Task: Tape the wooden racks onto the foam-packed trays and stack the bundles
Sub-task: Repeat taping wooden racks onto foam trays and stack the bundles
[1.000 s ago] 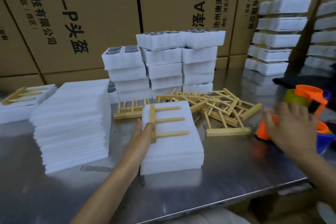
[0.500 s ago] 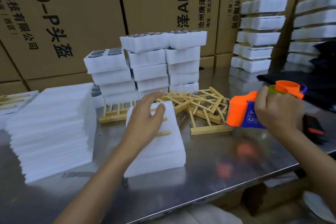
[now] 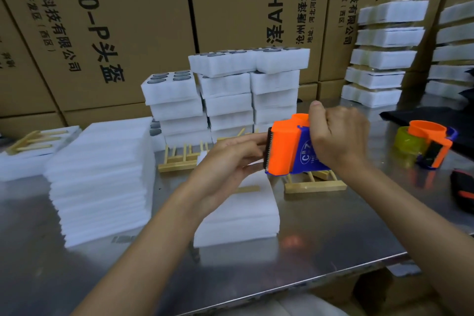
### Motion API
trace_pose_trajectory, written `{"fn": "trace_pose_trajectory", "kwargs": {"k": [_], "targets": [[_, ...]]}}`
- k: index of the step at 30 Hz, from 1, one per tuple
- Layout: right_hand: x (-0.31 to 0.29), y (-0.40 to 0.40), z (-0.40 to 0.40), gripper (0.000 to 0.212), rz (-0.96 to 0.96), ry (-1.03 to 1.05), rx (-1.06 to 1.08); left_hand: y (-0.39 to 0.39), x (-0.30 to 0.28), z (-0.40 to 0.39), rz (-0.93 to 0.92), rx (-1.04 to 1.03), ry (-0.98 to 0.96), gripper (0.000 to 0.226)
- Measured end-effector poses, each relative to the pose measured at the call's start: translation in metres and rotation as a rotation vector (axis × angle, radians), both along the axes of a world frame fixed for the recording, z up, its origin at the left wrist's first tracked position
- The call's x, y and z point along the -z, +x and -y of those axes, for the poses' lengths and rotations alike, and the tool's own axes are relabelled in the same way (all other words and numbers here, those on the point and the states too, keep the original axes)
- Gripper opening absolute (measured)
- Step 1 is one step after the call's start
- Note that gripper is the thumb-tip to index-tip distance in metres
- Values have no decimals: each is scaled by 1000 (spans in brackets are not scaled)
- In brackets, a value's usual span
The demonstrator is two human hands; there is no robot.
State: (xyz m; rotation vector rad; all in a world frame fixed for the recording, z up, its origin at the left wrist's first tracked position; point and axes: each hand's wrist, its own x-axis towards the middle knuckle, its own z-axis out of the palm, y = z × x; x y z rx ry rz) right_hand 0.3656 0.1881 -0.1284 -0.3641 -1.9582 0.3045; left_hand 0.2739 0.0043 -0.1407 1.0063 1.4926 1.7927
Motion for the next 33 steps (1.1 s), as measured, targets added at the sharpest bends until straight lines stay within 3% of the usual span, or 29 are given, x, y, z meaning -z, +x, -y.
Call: {"fn": "trace_pose_trajectory", "kwargs": {"k": [4, 11, 16, 19, 23, 26, 29, 33], "targets": [[0, -6, 6, 55, -6, -87, -81, -7, -1, 13, -11, -34, -12, 30], [-1, -12, 16, 53, 13, -66, -93, -4, -1, 17, -64, -278, 1, 18], [-9, -25, 22, 46, 206, 7, -46, -2, -4, 17, -38, -429, 16, 18], [-14, -37, 21, 31, 313, 181, -45, -10, -9, 22, -39, -446, -26, 18], [-18, -47, -1, 35, 361, 299, 16, -43, -24, 64, -81, -599, 9, 10], [-17, -35, -43, 41, 445, 162, 110, -90, -35, 139, -44, -759, 2, 15], [-13, -23, -76, 47, 556, 117, 235, -110, -36, 181, 32, -754, -96, 21], [-14, -26, -82, 46, 702, 98, 226, -93, -30, 161, -152, -805, -134, 7]]}}
